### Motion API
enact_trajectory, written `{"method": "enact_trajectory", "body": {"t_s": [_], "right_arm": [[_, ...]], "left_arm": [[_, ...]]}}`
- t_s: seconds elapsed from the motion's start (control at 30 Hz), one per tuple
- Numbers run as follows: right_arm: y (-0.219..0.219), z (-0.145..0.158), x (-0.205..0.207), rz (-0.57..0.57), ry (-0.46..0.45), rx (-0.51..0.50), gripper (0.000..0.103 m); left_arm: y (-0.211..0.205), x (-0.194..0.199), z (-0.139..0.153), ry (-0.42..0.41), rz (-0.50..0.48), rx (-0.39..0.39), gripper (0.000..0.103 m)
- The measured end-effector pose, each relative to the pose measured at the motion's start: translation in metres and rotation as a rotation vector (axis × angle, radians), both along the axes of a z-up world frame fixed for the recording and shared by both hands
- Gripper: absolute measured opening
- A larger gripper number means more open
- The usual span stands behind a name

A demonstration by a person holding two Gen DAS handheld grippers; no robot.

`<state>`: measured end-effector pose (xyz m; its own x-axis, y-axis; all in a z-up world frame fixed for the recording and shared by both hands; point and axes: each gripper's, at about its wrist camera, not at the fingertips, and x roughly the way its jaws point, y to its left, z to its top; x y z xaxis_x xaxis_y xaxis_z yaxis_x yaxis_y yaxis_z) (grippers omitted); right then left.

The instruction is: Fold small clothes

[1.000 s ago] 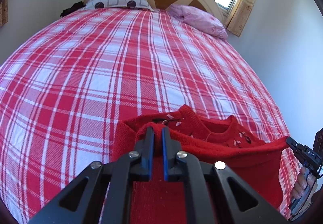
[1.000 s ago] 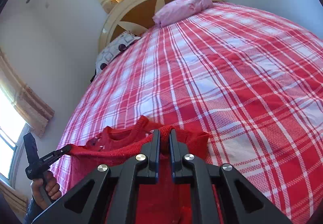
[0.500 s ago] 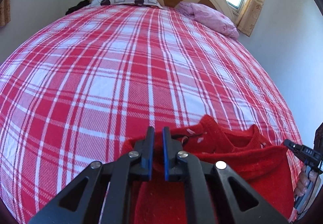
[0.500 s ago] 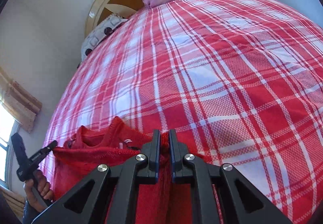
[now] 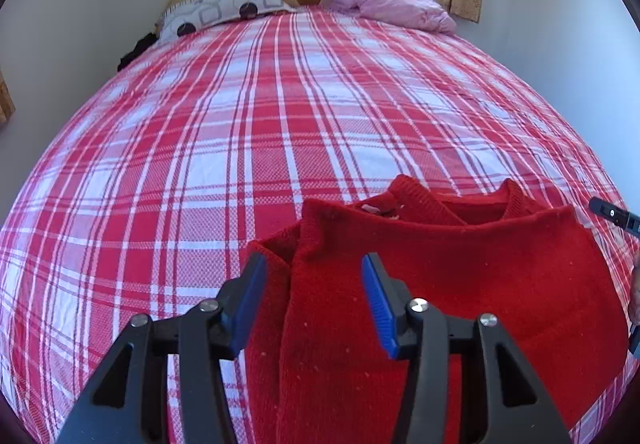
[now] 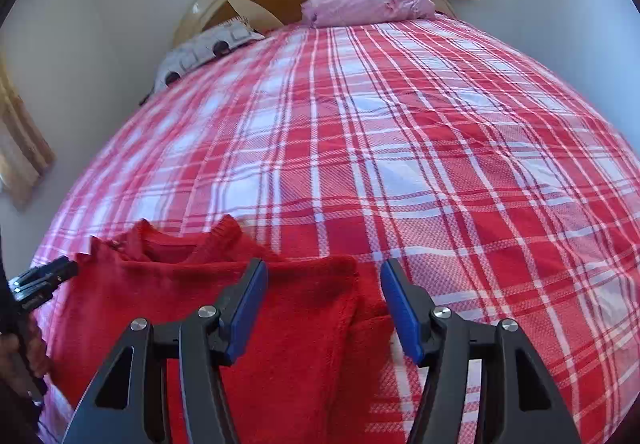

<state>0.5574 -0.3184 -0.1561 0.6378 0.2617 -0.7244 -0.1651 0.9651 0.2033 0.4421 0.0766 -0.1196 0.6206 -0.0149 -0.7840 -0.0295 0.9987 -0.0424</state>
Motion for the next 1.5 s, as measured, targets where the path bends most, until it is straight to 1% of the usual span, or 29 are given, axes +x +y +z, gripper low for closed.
{"method": "enact_trajectory", "body": {"t_s": [0.07,0.1,0.13,0.17,0.2,0.23,0.3,0.33,0.4,0.43,0.47,0.53,0.6,0.67,0.7,0.77,0.8,0.83,0.9,1.0,1.03,1.1,1.13,1.2,1.27,1.33,1.37,1.4,1.5], "right_arm": [[-0.007,-0.009,0.012,-0.018,0.051,0.039,0.059],[-0.01,-0.016,0.02,-0.027,0.081,0.038,0.057],[-0.01,-0.023,0.026,-0.028,0.109,0.025,0.049],[-0.011,-0.028,0.03,-0.03,0.127,0.019,0.045],[-0.011,-0.035,0.034,-0.022,0.151,0.027,0.038],[-0.01,-0.039,0.037,-0.006,0.168,0.04,0.027],[-0.005,-0.039,0.036,0.004,0.145,0.03,0.014],[-0.003,-0.037,0.035,0.005,0.132,0.018,0.011],[0.003,-0.027,0.03,0.011,0.084,-0.002,0.01],[0.004,-0.02,0.028,-0.007,0.055,-0.027,0.01],[0.002,-0.019,0.03,-0.029,0.05,-0.037,0.01],[-0.006,-0.03,0.04,-0.072,0.091,-0.037,0.01],[-0.009,-0.043,0.046,-0.087,0.131,-0.052,0.01],[-0.008,-0.044,0.042,-0.072,0.102,-0.075,0.01],[-0.008,-0.041,0.039,-0.071,0.096,-0.082,0.01],[-0.01,-0.034,0.031,-0.072,0.082,-0.07,0.013],[-0.01,-0.028,0.026,-0.07,0.065,-0.066,0.019],[-0.009,-0.021,0.02,-0.073,0.046,-0.078,0.029],[-0.004,-0.007,0.004,-0.065,0.008,-0.106,0.042],[0.003,0.014,-0.029,-0.003,-0.049,-0.104,0.042],[0.008,0.02,-0.042,0.021,-0.064,-0.111,0.042],[0.02,0.025,-0.068,0.092,-0.081,-0.09,0.042],[0.031,0.025,-0.087,0.153,-0.084,-0.076,0.042],[0.047,0.017,-0.108,0.22,-0.072,-0.086,0.042],[0.067,-0.003,-0.125,0.276,-0.032,-0.138,0.042],[0.073,-0.021,-0.126,0.26,-0.003,-0.198,0.043],[0.07,-0.029,-0.124,0.237,-0.001,-0.184,0.043],[0.068,-0.031,-0.122,0.222,-0.002,-0.168,0.043],[0.065,-0.033,-0.112,0.185,0.01,-0.168,0.043]], "left_arm": [[0.013,0.015,-0.004,0.03,0.035,-0.024,0.05],[0.016,0.019,-0.006,0.037,0.04,-0.036,0.05],[0.019,0.026,-0.009,0.053,0.037,-0.052,0.05],[0.021,0.035,-0.015,0.085,0.025,-0.062,0.05],[0.02,0.038,-0.018,0.096,0.029,-0.06,0.05],[0.018,0.04,-0.022,0.101,0.036,-0.048,0.05],[0.011,0.044,-0.028,0.105,0.04,0.012,0.051],[0.01,0.044,-0.03,0.092,0.054,0.027,0.051],[0.008,0.048,-0.03,0.08,0.068,0.044,0.051],[0.006,0.049,-0.03,0.073,0.075,0.06,0.051],[0.005,0.051,-0.03,0.071,0.08,0.079,0.052],[0.0,0.054,-0.034,0.061,0.083,0.128,0.052],[-0.009,0.054,-0.033,0.043,0.076,0.188,0.052],[-0.011,0.055,-0.031,0.036,0.069,0.217,0.052],[-0.01,0.055,-0.029,0.036,0.068,0.213,0.051],[-0.002,0.048,-0.018,0.016,0.076,0.161,0.051],[0.001,0.045,-0.013,0.006,0.086,0.146,0.051],[0.007,0.037,-0.005,-0.006,0.097,0.115,0.051],[0.011,0.019,0.007,-0.02,0.088,0.081,0.051],[0.008,-0.013,0.018,-0.041,0.054,0.085,0.051],[0.007,-0.028,0.018,-0.04,0.043,0.087,0.051],[0.003,-0.043,0.013,-0.025,0.005,0.086,0.053],[-0.001,-0.051,0.008,-0.015,-0.008,0.097,0.053],[-0.008,-0.06,-0.005,0.015,-0.029,0.127,0.054],[-0.012,-0.062,-0.019,0.035,-0.023,0.158,0.054],[-0.011,-0.061,-0.023,0.033,-0.001,0.139,0.055],[-0.011,-0.06,-0.023,0.027,0.011,0.133,0.057],[-0.011,-0.058,-0.024,0.024,0.017,0.134,0.06],[-0.008,-0.058,-0.027,0.012,0.044,0.129,0.064]]}}
